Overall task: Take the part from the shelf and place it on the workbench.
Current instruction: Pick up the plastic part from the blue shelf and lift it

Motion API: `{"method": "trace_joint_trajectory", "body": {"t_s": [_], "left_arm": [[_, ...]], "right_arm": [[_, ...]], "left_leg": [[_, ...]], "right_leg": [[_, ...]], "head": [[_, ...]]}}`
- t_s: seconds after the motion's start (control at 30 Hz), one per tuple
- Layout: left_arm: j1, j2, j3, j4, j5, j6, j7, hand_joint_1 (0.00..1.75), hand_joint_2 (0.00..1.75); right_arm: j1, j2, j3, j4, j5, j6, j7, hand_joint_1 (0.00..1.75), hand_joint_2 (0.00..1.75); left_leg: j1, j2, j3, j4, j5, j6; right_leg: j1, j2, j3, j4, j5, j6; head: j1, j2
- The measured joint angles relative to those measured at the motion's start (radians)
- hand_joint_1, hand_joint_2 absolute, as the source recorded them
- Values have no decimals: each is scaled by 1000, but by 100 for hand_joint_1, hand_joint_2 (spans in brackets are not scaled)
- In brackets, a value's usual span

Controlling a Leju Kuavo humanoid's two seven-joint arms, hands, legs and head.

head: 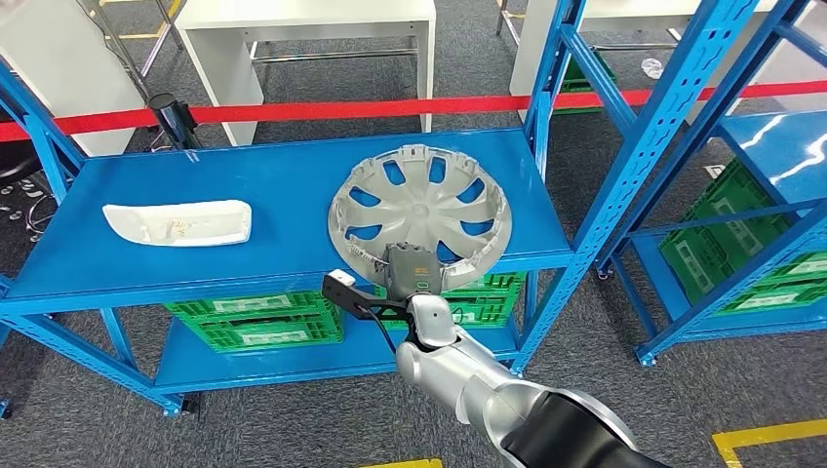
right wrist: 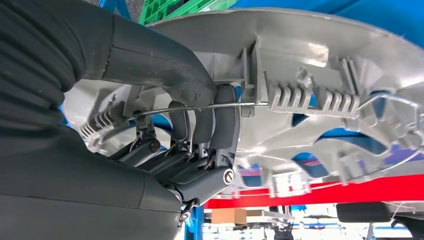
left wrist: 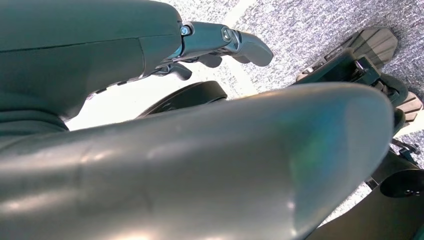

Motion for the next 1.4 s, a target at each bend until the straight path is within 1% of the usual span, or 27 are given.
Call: {"method": "trace_joint_trajectory", "body": {"t_s": [0.7, 0.9, 1.03, 1.17, 1.27, 1.4], "left_arm": [[0, 0, 0, 0, -6, 0, 6, 0, 0], [0, 0, 0, 0, -6, 0, -2, 0, 0], [0, 0, 0, 0, -6, 0, -2, 0, 0], [-1, 0, 0, 0, -6, 0, -4, 0, 0], [-1, 0, 0, 1, -7, 0, -14, 0, 0], [-1, 0, 0, 1, -7, 0, -23, 0, 0]], "right_arm": [[-1, -1, 0, 0, 1, -5, 4, 175, 175], [-8, -8, 0, 0, 40, 9, 34, 175, 175], [-18, -18, 0, 0, 45, 16, 40, 175, 175], [-33, -30, 1, 0, 87, 29, 90, 175, 175], [-74, -54, 3, 1, 125, 56, 131, 175, 175], [-130, -93, 3, 4, 155, 81, 150, 175, 175]], "left_leg": [[0, -1, 1, 0, 0, 0], [0, -1, 1, 0, 0, 0], [0, -1, 1, 0, 0, 0], [-1, -1, 1, 0, 0, 0], [-1, -1, 1, 1, 0, 1], [-1, -1, 1, 1, 0, 1]], "right_leg": [[0, -1, 1, 0, 0, 0], [0, -2, 1, 0, 0, 0], [0, -2, 1, 0, 0, 0], [-1, -2, 1, 0, 0, 0], [-1, -2, 1, 0, 0, 1], [-1, -2, 1, 0, 1, 1]], "head": [[0, 0], [0, 0], [0, 0], [0, 0], [0, 0], [0, 0]]}}
